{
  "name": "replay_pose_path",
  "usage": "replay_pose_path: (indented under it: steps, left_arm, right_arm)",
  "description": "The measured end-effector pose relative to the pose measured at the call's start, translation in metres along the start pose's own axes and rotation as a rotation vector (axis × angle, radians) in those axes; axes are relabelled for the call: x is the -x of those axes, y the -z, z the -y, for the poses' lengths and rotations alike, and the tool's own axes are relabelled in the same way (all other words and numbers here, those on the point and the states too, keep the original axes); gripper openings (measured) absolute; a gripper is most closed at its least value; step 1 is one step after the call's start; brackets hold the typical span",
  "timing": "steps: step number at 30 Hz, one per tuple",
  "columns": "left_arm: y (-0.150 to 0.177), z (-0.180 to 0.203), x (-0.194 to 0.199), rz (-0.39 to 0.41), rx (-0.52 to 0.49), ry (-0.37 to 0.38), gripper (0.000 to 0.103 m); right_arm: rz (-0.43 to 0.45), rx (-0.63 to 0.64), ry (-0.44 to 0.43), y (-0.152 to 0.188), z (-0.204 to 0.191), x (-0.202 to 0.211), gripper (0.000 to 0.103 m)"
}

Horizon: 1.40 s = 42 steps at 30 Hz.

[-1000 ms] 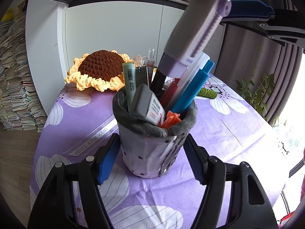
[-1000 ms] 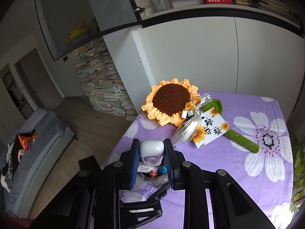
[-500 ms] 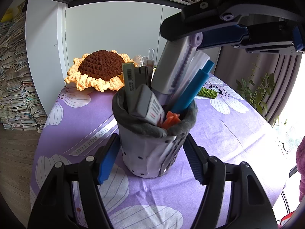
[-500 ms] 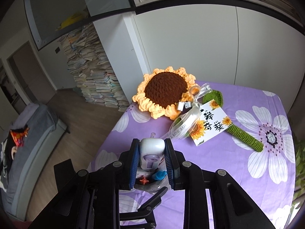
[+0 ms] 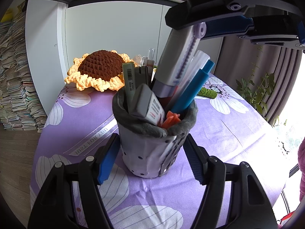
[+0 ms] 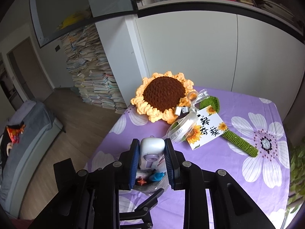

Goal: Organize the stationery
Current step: 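Lower the correction tape into the grey holder held by the left gripper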

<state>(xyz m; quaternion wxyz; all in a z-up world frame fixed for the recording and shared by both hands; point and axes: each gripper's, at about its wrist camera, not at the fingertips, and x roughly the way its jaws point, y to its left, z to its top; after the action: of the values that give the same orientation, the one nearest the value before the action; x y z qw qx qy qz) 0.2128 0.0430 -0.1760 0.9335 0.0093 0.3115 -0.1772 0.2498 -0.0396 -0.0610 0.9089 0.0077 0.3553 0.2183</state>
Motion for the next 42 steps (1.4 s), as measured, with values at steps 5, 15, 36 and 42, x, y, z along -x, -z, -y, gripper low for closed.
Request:
replay_pose_path:
  steps: [5,15,36,42]
  left_arm:
    - [0.0,0.0,0.0,0.0,0.0,0.0,0.067]
    - [0.0,0.0,0.0,-0.001,0.002,0.001,0.067]
    - [0.0,0.001,0.0,-0.003,0.007,0.005,0.068]
    - [-0.001,0.001,-0.001,-0.005,0.006,0.009,0.068]
  right_arm:
    - [-0.014,0.011,0.011,0.001,-0.002,-0.002,0.027]
    - [-0.043,-0.026,-0.012,-0.002,0.004,-0.014,0.027]
    - [-0.056,0.016,-0.022,0.003,-0.002,-0.012,0.027]
    - [-0.069,-0.042,-0.053,0.001,0.009,-0.012,0.027]
